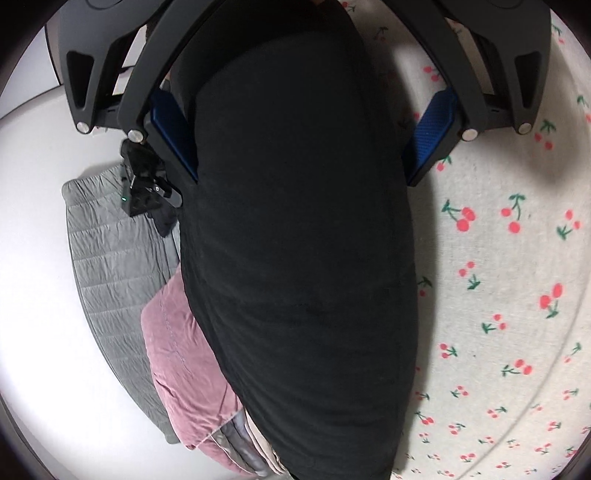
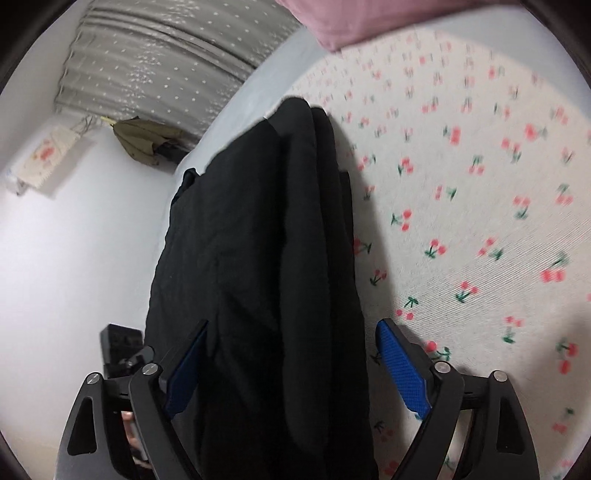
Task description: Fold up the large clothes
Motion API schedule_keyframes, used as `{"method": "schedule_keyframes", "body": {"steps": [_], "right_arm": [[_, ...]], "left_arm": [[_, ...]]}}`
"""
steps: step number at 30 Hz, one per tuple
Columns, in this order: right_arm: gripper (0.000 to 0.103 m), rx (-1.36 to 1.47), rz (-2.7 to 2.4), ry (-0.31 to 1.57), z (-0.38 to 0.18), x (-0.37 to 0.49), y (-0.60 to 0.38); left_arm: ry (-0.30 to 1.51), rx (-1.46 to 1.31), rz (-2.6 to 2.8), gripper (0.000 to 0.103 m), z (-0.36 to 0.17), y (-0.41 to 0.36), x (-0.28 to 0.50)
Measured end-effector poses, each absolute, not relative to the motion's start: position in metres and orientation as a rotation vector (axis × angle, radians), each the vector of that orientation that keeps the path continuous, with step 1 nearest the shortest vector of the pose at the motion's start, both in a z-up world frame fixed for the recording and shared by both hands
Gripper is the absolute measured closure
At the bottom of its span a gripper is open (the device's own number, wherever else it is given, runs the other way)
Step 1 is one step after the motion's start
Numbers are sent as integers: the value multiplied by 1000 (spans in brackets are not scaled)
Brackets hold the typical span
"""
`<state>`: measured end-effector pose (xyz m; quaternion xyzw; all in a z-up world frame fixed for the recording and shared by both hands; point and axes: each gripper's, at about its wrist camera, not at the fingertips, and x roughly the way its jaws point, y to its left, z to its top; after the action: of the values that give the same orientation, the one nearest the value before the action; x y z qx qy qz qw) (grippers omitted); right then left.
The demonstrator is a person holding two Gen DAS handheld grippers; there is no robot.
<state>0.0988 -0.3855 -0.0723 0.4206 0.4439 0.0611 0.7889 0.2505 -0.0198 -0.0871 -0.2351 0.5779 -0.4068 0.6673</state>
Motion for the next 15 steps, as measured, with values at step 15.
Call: {"method": "schedule_keyframes", "body": {"steps": [15], "right_arm": [[31,958,260,837,-83,100,-370]], "left_arm": [[1160,-564,-921,18,-75,-18,251]]}}
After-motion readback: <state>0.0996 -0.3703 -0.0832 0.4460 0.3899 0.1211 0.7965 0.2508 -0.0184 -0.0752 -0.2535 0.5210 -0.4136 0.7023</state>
